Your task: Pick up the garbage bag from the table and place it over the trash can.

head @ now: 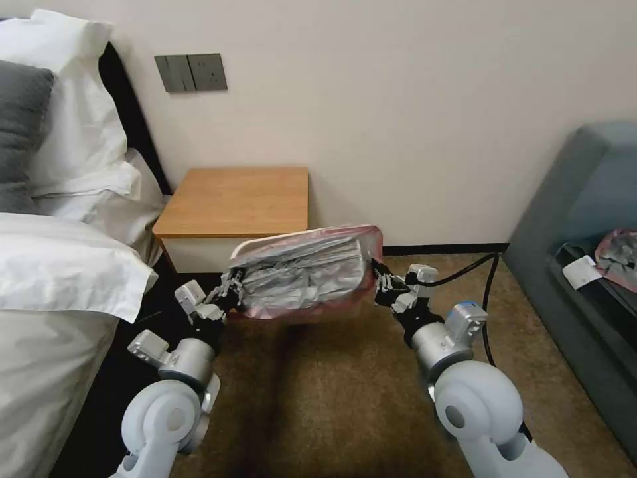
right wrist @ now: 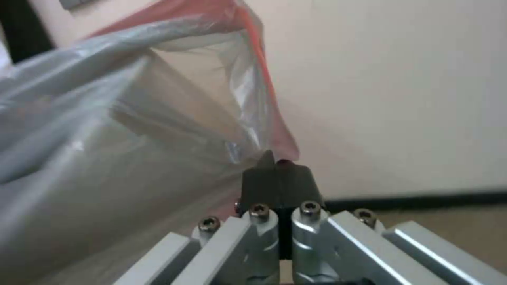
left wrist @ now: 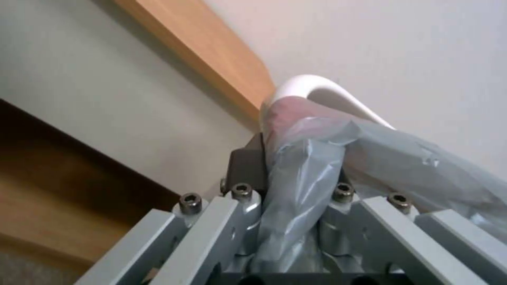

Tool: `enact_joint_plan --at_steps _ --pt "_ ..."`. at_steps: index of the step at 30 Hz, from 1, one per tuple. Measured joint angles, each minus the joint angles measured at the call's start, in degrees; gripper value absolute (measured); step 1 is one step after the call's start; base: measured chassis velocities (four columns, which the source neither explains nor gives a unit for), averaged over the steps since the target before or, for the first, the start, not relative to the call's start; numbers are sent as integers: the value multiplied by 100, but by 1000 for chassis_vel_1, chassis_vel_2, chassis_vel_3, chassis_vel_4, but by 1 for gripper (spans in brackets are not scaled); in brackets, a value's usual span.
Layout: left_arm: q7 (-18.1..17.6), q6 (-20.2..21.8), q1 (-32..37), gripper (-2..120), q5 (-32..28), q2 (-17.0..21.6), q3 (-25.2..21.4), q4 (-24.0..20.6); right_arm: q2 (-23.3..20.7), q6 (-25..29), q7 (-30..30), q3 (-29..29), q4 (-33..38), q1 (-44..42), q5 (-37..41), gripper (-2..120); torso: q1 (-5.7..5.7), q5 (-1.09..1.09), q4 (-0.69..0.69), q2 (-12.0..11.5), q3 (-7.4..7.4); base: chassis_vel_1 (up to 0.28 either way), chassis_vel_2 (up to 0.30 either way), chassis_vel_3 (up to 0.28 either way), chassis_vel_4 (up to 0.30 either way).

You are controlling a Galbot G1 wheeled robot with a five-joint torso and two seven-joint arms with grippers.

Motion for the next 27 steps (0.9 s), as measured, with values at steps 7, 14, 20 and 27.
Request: enact_joint_plan --at_steps 7,14,20,27 --pt "17 78 121 10 -89 18 76 -116 -201 351 -183 35 -335 211 -489 0 1 0 0 0 0 0 0 0 0" --pt "59 81 139 10 -92 9 119 -195 -281 204 -272 31 -447 177 -666 14 1 -1 -1 0 0 0 0 0 0" --pt "95 61 67 10 28 41 16 -120 -412 297 -298 102 -356 -69 -1079 34 0 0 1 0 0 0 0 0 0" --pt "79 -87 -134 10 880 124 -48 246 -533 1074 -561 637 48 -699 -2151 64 0 0 -1 0 0 0 0 0 0"
